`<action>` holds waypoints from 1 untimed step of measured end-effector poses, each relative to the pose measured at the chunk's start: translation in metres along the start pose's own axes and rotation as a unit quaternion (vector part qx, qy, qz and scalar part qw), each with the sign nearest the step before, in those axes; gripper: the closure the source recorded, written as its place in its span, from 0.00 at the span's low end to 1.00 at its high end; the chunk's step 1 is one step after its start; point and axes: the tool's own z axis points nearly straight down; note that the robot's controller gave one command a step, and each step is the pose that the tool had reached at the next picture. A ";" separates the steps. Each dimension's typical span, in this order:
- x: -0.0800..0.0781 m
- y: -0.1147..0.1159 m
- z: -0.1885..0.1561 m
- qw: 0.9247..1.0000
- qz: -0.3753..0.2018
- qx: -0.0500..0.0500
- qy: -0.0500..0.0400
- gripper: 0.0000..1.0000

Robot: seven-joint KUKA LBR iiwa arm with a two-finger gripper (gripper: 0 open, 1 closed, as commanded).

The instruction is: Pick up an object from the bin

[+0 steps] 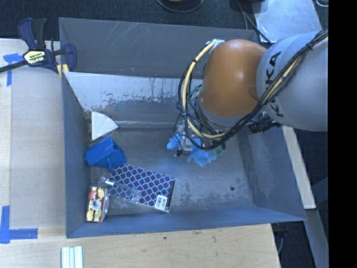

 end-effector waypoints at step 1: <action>0.013 -0.046 0.109 1.000 0.004 -0.002 -0.004 1.00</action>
Offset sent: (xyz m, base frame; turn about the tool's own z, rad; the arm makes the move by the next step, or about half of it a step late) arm 0.0000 0.0000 0.0000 0.0000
